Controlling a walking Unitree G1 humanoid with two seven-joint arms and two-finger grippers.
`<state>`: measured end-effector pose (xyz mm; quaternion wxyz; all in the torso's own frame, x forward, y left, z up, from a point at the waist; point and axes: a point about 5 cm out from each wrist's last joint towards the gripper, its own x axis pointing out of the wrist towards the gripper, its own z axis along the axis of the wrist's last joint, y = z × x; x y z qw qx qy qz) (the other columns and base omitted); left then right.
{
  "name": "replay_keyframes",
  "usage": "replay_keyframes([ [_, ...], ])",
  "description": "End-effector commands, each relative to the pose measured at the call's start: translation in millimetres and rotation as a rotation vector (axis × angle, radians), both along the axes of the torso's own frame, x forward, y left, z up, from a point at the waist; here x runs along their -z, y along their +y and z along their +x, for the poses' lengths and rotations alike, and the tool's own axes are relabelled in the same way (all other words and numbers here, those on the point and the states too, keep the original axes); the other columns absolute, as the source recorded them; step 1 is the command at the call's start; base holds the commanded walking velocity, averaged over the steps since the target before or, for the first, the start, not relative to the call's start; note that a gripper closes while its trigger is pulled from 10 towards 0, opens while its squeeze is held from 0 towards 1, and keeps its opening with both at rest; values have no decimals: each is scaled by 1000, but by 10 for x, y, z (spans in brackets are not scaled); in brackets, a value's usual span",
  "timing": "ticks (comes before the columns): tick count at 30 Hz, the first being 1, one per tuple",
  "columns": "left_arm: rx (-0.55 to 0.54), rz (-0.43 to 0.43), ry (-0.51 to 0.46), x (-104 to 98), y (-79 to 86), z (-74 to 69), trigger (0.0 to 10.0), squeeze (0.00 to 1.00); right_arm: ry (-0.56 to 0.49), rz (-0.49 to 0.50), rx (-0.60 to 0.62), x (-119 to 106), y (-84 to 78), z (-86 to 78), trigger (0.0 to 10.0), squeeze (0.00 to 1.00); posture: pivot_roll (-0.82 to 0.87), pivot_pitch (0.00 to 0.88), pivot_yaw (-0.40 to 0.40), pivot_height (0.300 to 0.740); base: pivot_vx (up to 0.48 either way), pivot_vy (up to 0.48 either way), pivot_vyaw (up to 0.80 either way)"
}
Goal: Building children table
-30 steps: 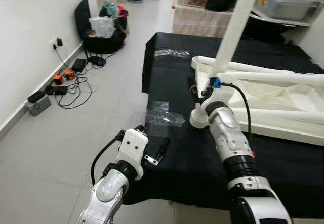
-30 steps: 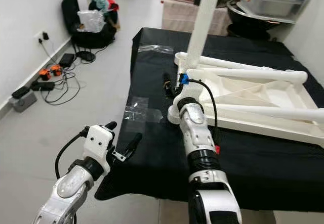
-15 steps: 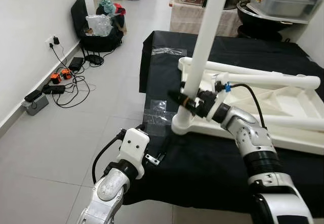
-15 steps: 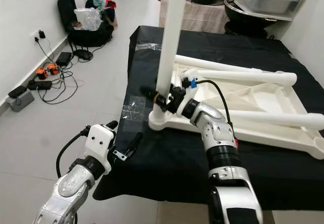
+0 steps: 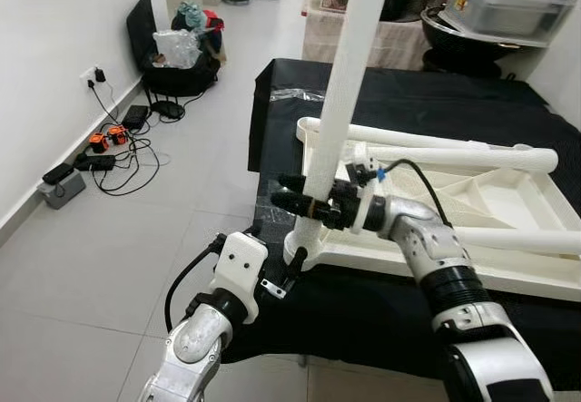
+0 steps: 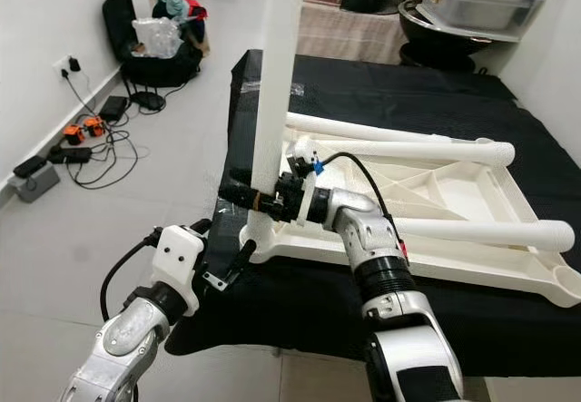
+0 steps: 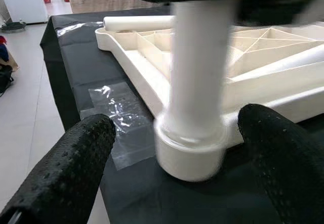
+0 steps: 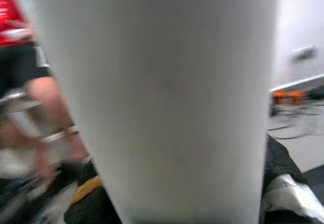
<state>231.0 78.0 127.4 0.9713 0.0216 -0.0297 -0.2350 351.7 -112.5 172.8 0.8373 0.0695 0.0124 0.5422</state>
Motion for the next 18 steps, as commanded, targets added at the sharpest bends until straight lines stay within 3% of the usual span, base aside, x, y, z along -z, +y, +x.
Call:
replay_keyframes([
  [1, 0, 0, 10, 20, -12, -10, 10000, 0, -11, 5, 249, -15, -94, 154, 0, 0, 56, 0, -96, 740, 0, 0, 0],
  [2, 0, -1, 10, 20, -10, -9, 10000, 0, -7, -11, 430, -13, -149, 244, 0, 0, 53, 0, -95, 740, 0, 0, 0],
  [5, 2, 0, 11, 22, -8, -6, 10000, 0, 4, -60, 798, 5, -316, 352, 0, 0, 51, 2, -89, 740, 0, 0, 0],
  [6, 2, 0, 11, 22, -8, -6, 10000, 0, 4, -60, 798, 5, -316, 352, 0, 0, 51, 2, -89, 740, 0, 0, 0],
  [9, 3, 2, 12, 25, -12, -2, 10000, 0, 0, -112, 1063, 45, -491, 340, 0, 0, 53, 1, -92, 740, 0, 0, 0],
  [10, 3, 2, 12, 25, -12, -2, 10000, 0, 0, -112, 1063, 45, -491, 340, 0, 0, 53, 1, -92, 740, 0, 0, 0],
  [11, 3, 2, 12, 26, -13, -1, 10000, 0, -20, -139, 1151, 67, -538, 299, 0, 0, 51, 0, -91, 740, 0, 0, 0],
  [12, 3, 2, 12, 26, -13, -1, 10000, 0, -20, -139, 1151, 67, -538, 299, 0, 0, 51, 0, -91, 740, 0, 0, 0],
  [13, 3, 1, 12, 24, -14, 1, 10000, 0, -14, -155, 1260, 106, -597, 236, 0, 0, 54, 0, -92, 740, 0, 0, 0],
  [14, 3, 1, 12, 24, -14, 1, 10000, 0, -14, -155, 1260, 106, -597, 236, 0, 0, 54, 0, -92, 740, 0, 0, 0],
  [17, 2, 1, 11, 23, -17, 4, 10000, 0, 57, -139, 1446, 227, -626, 114, 0, 0, 51, 0, -96, 740, 0, 0, 0],
  [18, 2, 1, 11, 23, -18, 5, 10000, 0, 74, -132, 1461, 250, -597, 109, 2275, 0, 51, 0, -96, 740, 0, 0, 0],
])
